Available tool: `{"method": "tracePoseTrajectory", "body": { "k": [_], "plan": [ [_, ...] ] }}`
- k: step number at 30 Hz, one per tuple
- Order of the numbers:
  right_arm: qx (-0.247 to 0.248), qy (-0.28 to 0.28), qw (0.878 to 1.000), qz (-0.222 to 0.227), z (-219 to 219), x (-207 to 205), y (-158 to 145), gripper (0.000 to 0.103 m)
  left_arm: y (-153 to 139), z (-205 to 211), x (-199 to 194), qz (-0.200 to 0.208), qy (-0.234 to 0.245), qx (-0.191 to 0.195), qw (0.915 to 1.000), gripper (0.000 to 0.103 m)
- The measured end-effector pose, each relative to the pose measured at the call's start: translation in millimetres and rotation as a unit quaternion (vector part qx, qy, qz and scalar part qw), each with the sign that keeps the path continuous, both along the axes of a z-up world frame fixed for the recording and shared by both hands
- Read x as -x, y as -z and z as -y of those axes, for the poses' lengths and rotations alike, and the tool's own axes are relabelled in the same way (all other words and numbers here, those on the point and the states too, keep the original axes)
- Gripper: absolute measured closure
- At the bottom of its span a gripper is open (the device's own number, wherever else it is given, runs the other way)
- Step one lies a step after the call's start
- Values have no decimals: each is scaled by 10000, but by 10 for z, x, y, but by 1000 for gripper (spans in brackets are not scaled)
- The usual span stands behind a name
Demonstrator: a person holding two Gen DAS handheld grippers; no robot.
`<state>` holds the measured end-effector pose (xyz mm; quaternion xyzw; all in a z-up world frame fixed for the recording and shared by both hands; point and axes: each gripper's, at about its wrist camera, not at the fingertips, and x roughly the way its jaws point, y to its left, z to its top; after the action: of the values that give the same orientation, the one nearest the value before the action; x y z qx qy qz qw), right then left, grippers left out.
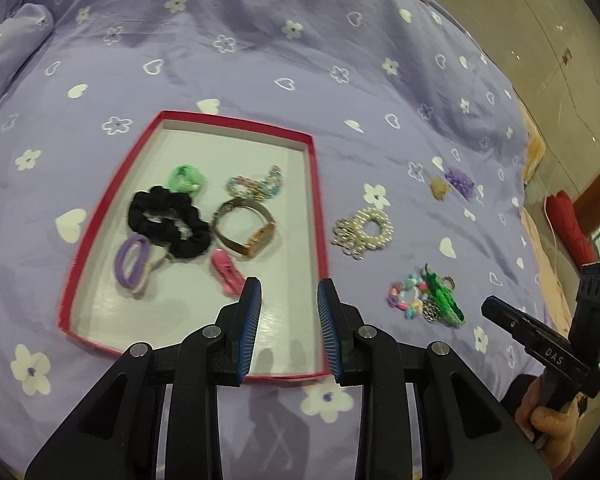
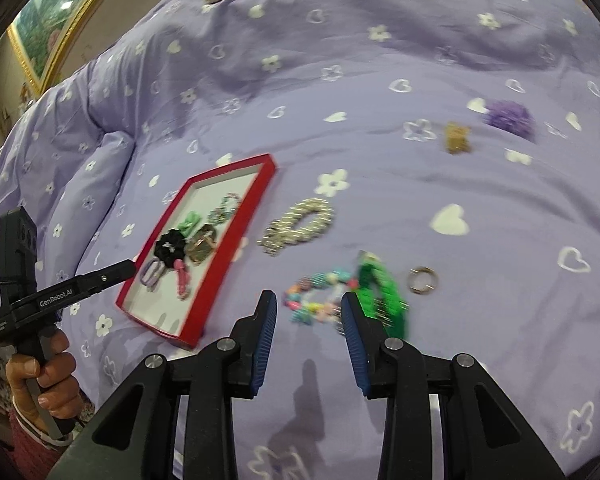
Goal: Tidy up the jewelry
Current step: 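Grasp the beaded bracelet with the left tool while the right tool grasps the green braided strap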
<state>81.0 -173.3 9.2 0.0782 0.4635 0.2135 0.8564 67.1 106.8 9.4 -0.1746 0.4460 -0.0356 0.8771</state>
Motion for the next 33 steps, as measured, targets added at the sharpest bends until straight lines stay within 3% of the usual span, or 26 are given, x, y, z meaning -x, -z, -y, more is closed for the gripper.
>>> {"method": "tracePoseTrajectory", "body": {
  "k": [13, 33],
  "plan": [
    [-5, 464, 9989, -112, 521, 46, 115, 66, 82, 600, -122, -160, 643, -186, 9976, 76],
    [236, 404, 9984, -314, 519, -238, 397, 66, 392, 1130, -543, -469, 1261, -494, 9897, 76]
  ]
}}
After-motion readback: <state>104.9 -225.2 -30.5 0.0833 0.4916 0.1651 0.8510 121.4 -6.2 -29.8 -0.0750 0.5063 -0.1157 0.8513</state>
